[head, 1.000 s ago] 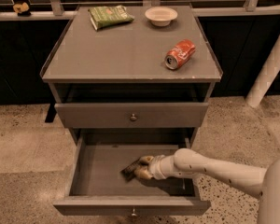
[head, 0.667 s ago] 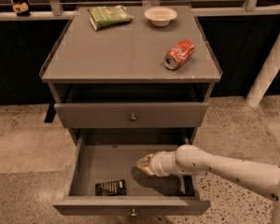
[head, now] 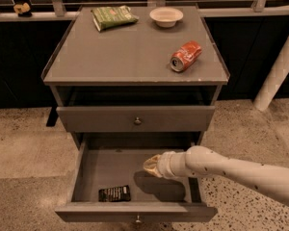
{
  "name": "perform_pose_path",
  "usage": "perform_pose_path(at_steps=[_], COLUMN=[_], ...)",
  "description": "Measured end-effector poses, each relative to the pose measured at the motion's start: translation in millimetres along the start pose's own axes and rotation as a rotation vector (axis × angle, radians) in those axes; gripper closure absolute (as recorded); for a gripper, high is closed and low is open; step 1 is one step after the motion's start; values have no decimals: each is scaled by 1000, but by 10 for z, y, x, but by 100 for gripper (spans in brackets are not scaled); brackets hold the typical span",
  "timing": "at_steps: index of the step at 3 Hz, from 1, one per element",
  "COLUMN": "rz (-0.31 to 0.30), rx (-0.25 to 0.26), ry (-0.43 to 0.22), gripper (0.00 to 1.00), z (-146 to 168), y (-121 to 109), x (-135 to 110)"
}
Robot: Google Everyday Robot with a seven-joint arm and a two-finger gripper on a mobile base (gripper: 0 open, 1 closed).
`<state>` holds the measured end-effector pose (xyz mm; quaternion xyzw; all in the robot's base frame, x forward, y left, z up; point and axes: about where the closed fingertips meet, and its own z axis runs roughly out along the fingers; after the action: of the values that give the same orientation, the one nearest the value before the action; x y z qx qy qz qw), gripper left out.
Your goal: Pick rxbar chocolate from middle drawer and place on counter
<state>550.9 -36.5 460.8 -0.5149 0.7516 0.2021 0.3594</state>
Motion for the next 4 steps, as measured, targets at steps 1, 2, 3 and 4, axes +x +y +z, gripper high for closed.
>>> perform_pose_path(at_steps=[1, 2, 3, 4], rz=[0, 0, 0, 0], rx=[0, 0, 0, -1], ry=[0, 0, 0, 0], gripper=[58, 36, 12, 0], z=[0, 0, 1, 2], y=[0, 0, 1, 2], x=[0, 0, 0, -1])
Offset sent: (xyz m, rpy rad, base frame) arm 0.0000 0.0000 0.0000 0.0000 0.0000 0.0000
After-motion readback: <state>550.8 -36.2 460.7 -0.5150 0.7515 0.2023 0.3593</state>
